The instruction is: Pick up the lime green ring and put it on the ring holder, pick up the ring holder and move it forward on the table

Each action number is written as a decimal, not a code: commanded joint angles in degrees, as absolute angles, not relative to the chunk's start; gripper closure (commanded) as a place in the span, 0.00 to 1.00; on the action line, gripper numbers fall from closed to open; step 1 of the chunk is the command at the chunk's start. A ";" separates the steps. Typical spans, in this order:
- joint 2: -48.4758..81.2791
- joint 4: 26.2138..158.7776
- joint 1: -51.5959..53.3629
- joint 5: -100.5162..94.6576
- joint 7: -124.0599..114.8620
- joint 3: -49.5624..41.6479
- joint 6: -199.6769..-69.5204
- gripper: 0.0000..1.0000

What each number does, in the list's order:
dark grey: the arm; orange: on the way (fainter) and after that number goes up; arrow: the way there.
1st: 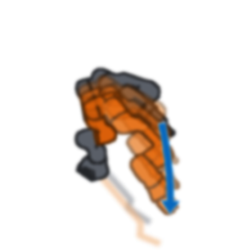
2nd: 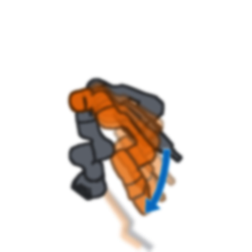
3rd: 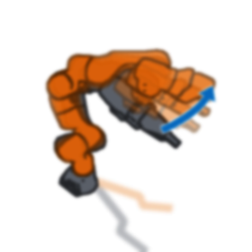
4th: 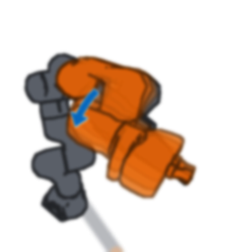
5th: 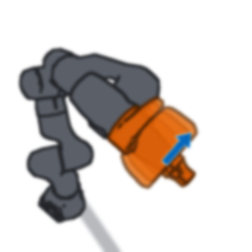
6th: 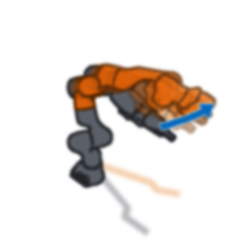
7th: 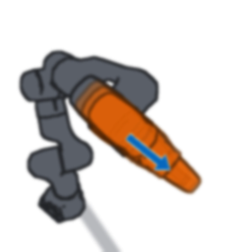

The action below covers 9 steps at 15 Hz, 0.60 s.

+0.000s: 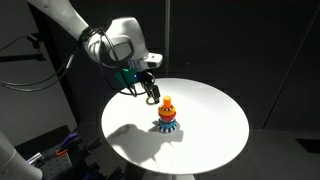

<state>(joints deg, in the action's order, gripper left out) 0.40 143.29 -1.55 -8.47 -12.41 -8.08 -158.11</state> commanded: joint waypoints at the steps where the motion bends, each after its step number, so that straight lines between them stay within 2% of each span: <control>1: 0.71 140.69 -2.48 -8.35 -15.56 -6.56 -157.03 0.51; 9: 3.50 136.33 -2.55 -9.68 -21.47 -6.68 -156.30 0.51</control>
